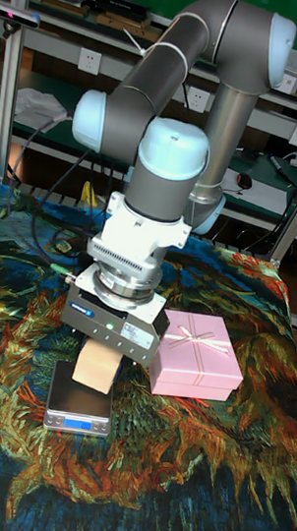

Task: Place the block on the scale

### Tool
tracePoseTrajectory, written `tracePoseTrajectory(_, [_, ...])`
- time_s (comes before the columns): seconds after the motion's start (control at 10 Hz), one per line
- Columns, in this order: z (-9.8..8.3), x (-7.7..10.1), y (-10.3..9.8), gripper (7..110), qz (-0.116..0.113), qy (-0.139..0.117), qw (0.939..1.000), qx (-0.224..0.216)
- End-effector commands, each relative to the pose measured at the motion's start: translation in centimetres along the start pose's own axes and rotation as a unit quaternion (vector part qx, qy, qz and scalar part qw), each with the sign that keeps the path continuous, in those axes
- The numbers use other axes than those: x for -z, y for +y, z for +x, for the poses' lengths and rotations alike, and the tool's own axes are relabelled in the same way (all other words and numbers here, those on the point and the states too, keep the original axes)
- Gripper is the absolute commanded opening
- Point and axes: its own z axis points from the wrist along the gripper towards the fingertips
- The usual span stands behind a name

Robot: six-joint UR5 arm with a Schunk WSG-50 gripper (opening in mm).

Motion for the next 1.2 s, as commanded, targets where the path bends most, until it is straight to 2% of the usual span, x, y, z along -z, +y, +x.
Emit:
tracePoseTrajectory(0.0, [-0.9,-0.4,-0.6,7,-0.002,0.000,0.9999,0.012])
tracePoseTrajectory(0.8, [-1.9,-2.1,-0.6,7,0.001,-0.004,0.9997,0.025])
tracePoseTrajectory(1.1, [-1.4,-2.6,-0.3,7,0.006,0.001,0.9994,0.035])
